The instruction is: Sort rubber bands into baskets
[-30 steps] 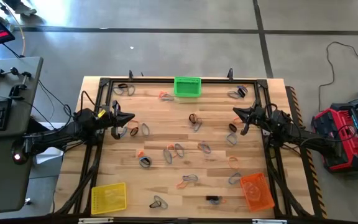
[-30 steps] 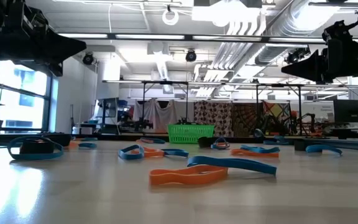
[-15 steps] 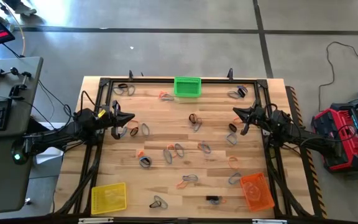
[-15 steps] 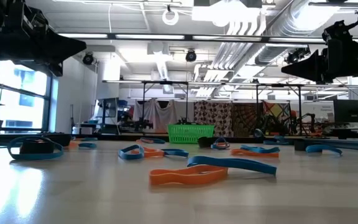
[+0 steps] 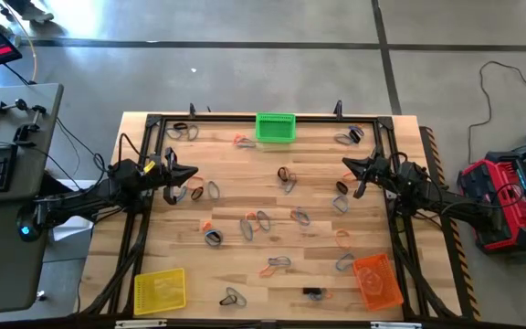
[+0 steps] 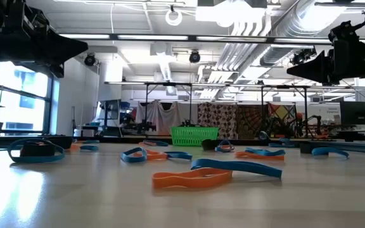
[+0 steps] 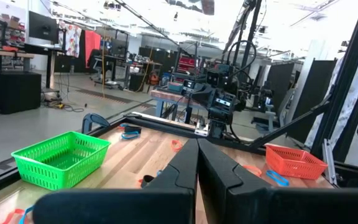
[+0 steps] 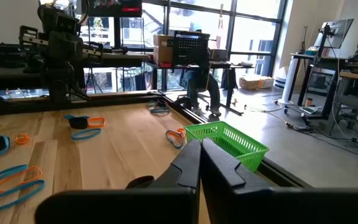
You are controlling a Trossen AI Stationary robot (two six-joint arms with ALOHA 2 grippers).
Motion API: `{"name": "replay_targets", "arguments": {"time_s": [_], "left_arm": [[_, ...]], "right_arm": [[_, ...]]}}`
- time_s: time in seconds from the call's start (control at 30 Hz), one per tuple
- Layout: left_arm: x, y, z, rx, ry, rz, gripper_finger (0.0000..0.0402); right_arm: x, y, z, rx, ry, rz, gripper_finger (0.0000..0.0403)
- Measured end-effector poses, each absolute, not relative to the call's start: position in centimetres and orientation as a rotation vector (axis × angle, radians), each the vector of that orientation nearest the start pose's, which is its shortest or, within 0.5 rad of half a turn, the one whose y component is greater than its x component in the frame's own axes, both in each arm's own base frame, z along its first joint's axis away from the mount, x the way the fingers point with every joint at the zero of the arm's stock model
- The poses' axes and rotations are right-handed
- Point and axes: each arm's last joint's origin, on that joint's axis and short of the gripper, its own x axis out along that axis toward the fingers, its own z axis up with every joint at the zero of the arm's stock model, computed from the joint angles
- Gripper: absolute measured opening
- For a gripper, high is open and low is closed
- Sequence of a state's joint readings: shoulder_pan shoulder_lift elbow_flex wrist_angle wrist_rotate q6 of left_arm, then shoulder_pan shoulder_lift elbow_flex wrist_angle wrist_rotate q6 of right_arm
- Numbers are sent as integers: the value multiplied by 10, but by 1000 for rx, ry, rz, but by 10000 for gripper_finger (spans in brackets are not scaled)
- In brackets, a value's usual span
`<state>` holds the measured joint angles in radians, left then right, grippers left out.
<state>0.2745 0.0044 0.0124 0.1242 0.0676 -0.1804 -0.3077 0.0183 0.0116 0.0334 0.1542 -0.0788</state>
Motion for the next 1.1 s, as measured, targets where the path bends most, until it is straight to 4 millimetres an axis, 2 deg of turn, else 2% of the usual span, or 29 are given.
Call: {"name": "replay_targets", "arguments": {"time_s": [0.57,0.73,0.9,1.1], "left_arm": [[93,24,179,-155,-149,195,0],[93,25,179,-78,-143,236,0],[93,25,179,-74,-142,237,0],[93,25,180,-72,-144,239,0]], "right_arm": [[92,-34,169,-80,-9,-461,0],[92,-34,169,-79,-9,-461,0],[92,-34,169,-80,-10,-461,0],[92,-34,175,-88,-71,-455,0]]}}
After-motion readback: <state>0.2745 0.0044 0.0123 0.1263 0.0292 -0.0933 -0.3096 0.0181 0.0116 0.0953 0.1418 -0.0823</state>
